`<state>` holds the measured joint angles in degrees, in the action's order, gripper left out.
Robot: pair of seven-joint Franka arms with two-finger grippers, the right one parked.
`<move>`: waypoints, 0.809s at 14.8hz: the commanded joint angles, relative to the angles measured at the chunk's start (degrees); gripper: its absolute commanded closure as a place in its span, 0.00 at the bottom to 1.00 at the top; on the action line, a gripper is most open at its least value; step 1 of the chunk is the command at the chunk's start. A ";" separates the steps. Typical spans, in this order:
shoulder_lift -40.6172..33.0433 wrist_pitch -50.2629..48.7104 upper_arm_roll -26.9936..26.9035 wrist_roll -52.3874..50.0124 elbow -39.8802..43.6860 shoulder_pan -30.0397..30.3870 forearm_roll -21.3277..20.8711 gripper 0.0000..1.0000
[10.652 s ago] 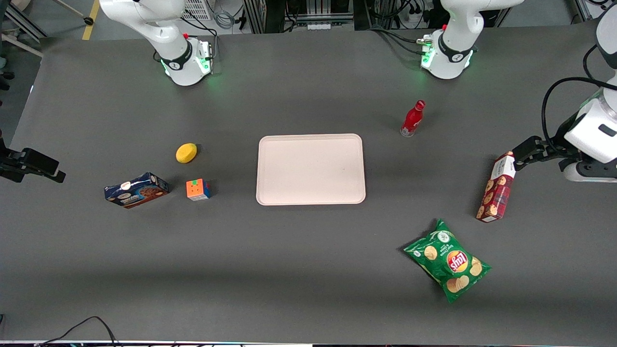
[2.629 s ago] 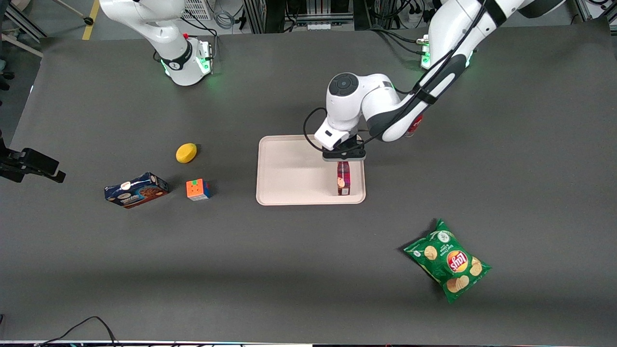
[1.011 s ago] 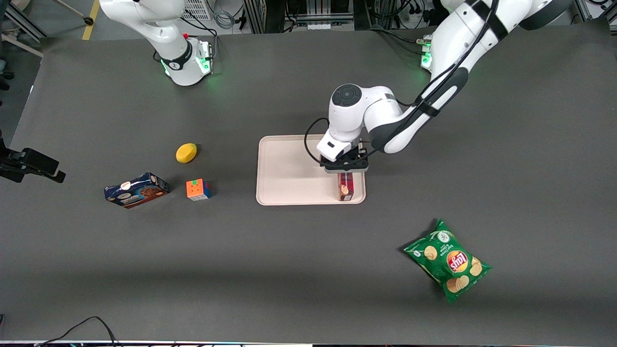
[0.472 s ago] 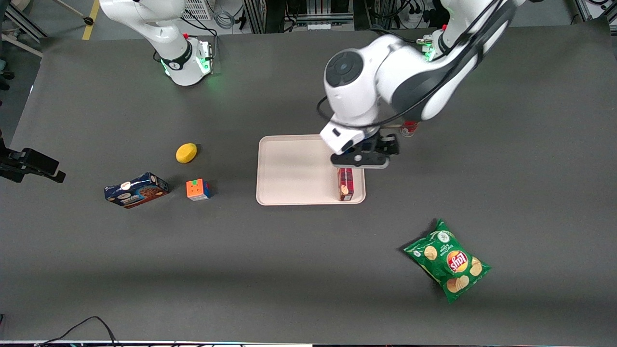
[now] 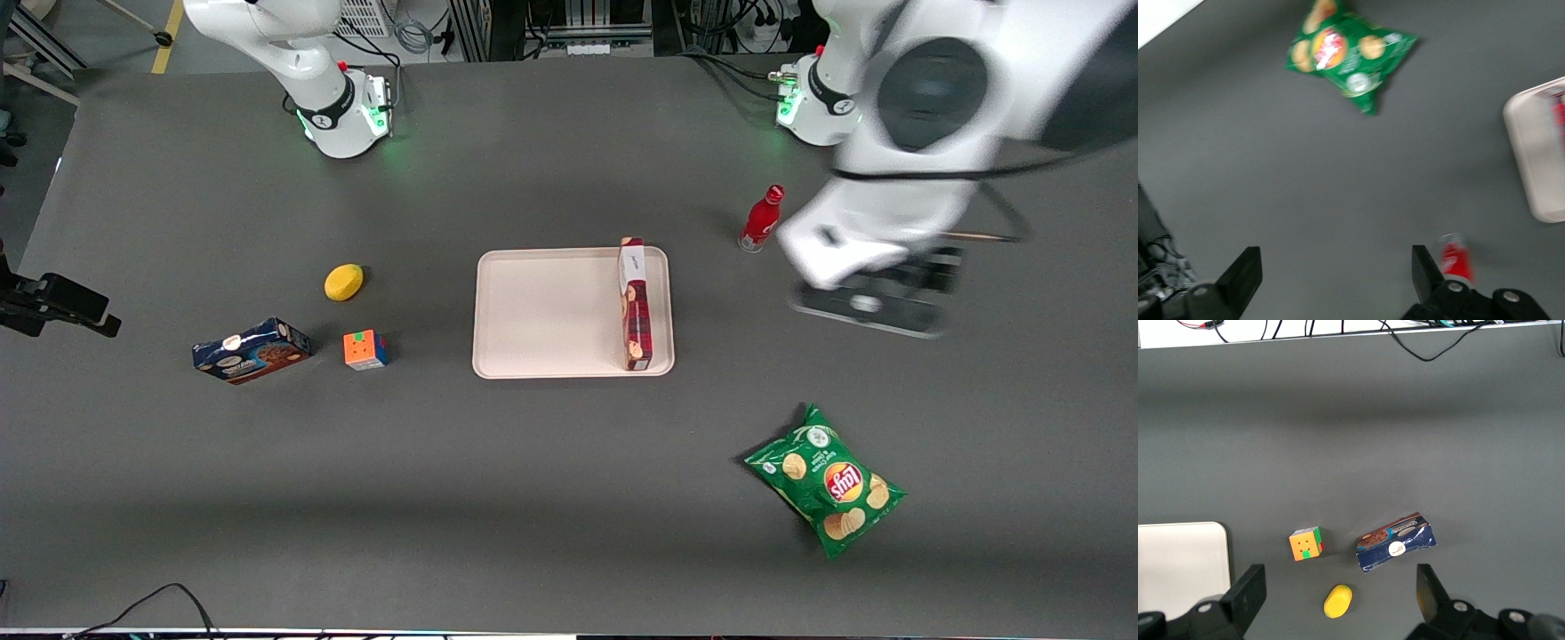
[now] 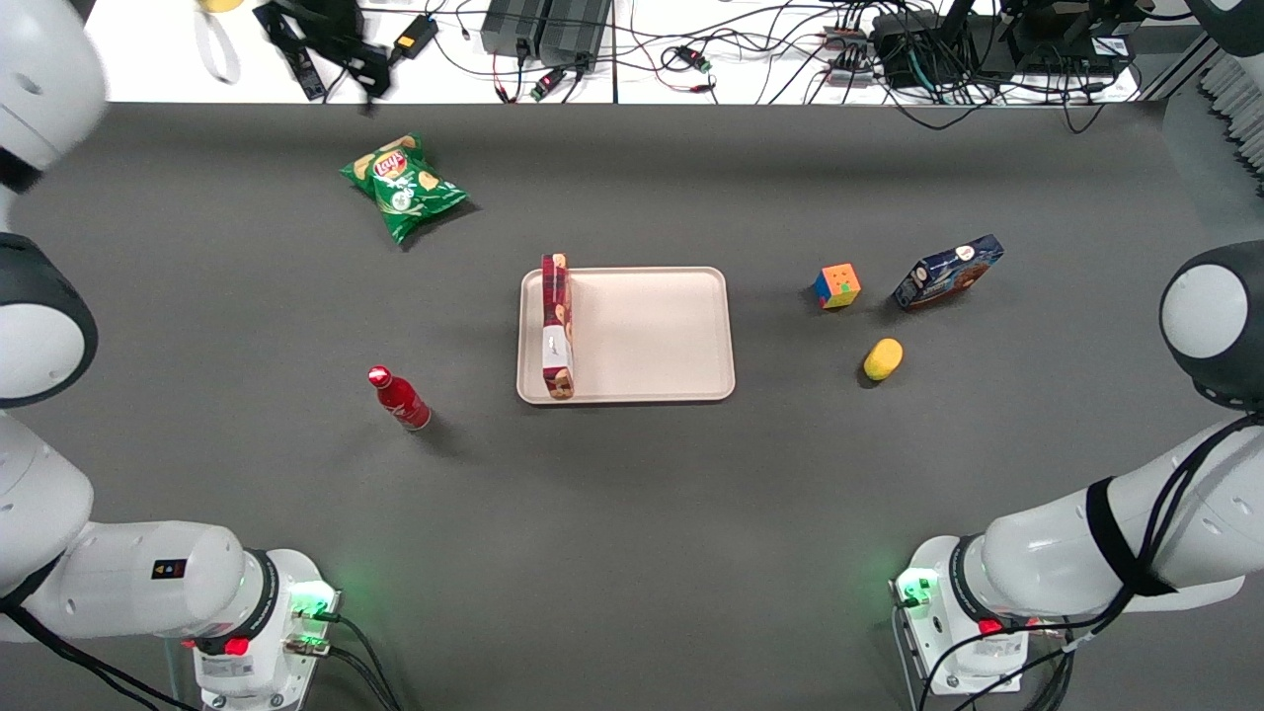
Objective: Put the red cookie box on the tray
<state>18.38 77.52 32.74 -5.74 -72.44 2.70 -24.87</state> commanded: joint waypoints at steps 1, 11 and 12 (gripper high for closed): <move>-3.68 2.27 -16.33 9.16 -0.86 -1.12 9.44 0.00; -18.46 23.65 -32.56 14.72 -27.58 -3.05 24.25 0.00; -18.99 22.77 -32.47 13.83 -27.84 -3.22 24.25 0.00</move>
<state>4.02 100.59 1.38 10.84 -96.46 1.65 -1.49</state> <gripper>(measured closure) 0.000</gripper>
